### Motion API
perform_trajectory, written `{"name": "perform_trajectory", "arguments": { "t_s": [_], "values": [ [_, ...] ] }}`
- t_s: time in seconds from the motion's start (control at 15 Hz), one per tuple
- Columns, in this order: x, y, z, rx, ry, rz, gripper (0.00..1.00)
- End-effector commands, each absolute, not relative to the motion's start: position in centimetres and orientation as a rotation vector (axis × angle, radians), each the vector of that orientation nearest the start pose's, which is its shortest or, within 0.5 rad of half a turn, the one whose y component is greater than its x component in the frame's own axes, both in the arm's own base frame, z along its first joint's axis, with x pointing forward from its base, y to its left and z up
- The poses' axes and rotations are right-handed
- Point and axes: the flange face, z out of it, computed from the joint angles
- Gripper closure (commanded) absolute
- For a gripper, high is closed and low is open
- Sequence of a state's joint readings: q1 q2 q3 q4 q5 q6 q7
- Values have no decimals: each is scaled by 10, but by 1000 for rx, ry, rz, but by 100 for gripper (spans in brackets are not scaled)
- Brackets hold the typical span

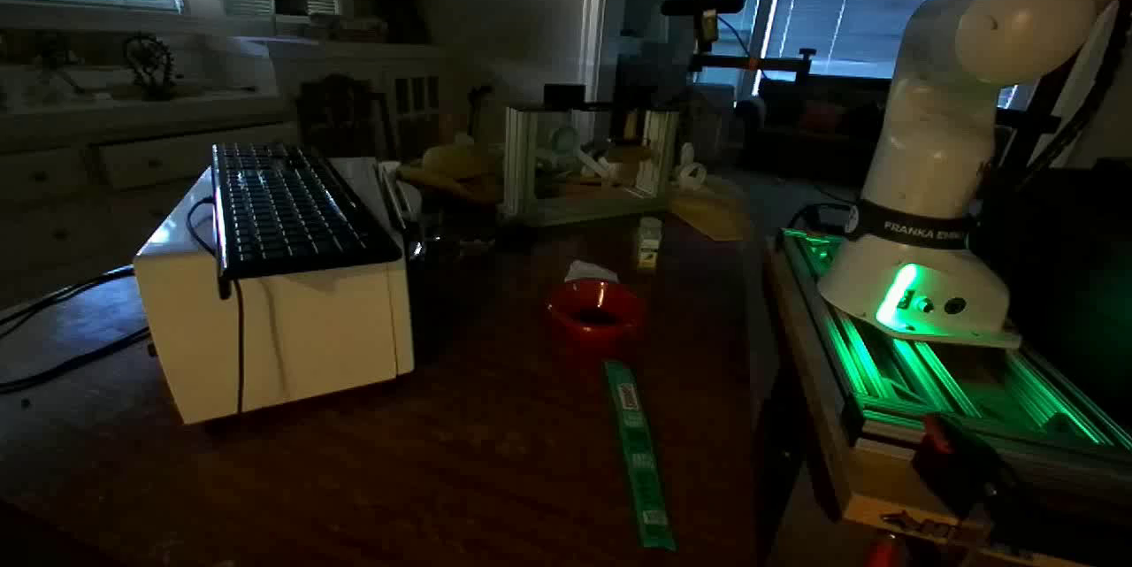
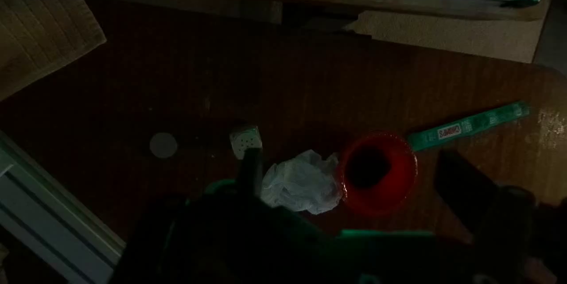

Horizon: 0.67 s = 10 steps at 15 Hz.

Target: Move the brown object to the right.

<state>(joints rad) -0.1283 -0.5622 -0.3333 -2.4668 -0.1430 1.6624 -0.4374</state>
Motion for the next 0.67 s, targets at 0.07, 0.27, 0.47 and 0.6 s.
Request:
{"name": "perform_trajectory", "arguments": {
  "t_s": [0.07, 0.27, 0.47, 0.6],
  "values": [
    [310, -176, 460, -2980, -119, 340, 0],
    [310, -176, 460, -2980, -119, 340, 0],
    [310, -176, 460, -2980, -119, 340, 0],
    [316, -174, 456, -2983, -136, 333, 0]
  ]
}}
